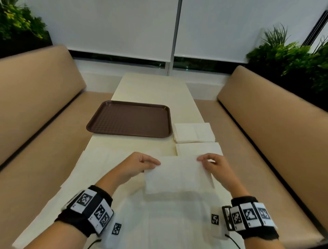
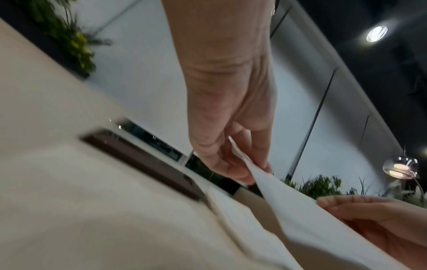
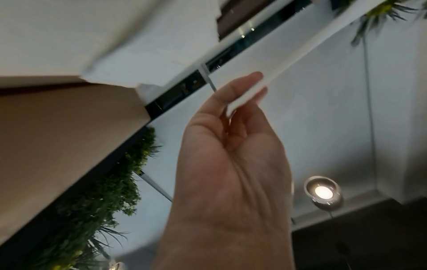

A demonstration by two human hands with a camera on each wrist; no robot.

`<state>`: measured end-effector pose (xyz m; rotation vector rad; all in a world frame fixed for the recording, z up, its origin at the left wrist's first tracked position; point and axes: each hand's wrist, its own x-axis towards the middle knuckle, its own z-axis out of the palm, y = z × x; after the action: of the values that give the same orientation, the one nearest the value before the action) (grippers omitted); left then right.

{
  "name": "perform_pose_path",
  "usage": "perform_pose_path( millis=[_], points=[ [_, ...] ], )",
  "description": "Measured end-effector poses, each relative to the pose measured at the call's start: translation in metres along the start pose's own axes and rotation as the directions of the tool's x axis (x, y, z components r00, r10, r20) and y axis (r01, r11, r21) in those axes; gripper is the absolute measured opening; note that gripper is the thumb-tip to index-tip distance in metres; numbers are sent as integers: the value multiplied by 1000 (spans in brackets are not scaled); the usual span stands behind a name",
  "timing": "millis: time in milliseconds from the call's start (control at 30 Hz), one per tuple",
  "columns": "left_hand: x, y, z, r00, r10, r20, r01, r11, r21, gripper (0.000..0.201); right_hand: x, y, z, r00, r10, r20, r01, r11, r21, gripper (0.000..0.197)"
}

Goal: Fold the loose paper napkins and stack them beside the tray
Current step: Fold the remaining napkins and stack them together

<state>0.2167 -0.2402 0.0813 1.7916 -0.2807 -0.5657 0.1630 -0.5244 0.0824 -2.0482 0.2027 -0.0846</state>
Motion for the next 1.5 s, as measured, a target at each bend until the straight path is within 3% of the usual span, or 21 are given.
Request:
perform_pose_path(
  millis=[67,133,233,333,433,567,700,767,833,933,1033,1167,1300,1400,1500],
  points=[
    [21,-6,17,998,-44,-41,36,986,-163,27,4,17,-5,995,96,37,-98,994,50,21],
    [46,-5,32,993,-70,-96,44,966,-256,29,18,29,-15,987,156,29,-157,987,37,25],
    [90,3,53,978,-86,-192,35,966,-255,23,54,34,-31,984,158,-86,-160,987,-14,21],
    [130,10,71,973,-93,-211,40,969,-244,21,96,45,-43,963,160,-215,-190,974,-123,24],
    [156,7,88,973,-93,-211,75,993,-91,26,121,60,-46,955,202,-216,-265,910,-318,39],
    [172,-13,104,977,-118,-178,142,981,132,24,123,71,-35,968,211,-135,-250,793,-556,40],
    [169,-23,114,969,-156,-192,233,835,499,33,115,82,-22,964,234,-129,-257,686,-681,41],
    [161,-19,116,976,-127,-177,210,769,604,42,109,78,-21,951,276,-142,-282,578,-766,44],
    [147,-7,118,984,-92,-153,170,753,636,47,105,67,-24,939,310,-150,-308,557,-771,47],
    [111,19,113,996,20,-90,34,825,563,51,101,40,-25,939,254,-231,-342,632,-695,54],
    [48,41,94,985,158,69,-172,901,398,38,96,1,-10,962,96,-256,-248,702,-668,50],
    [-50,45,59,956,200,216,-260,916,306,24,88,-51,34,993,-57,-99,-21,760,-649,42],
    [-128,15,15,986,145,84,-162,948,273,19,75,-86,102,972,-117,204,221,753,-620,33],
    [-178,-17,-16,995,81,-52,-69,976,208,19,59,-94,161,861,-114,496,419,713,-563,29],
    [-222,-52,-42,970,14,-244,26,987,159,19,29,-103,224,732,-31,681,523,667,-531,40]
  ],
)
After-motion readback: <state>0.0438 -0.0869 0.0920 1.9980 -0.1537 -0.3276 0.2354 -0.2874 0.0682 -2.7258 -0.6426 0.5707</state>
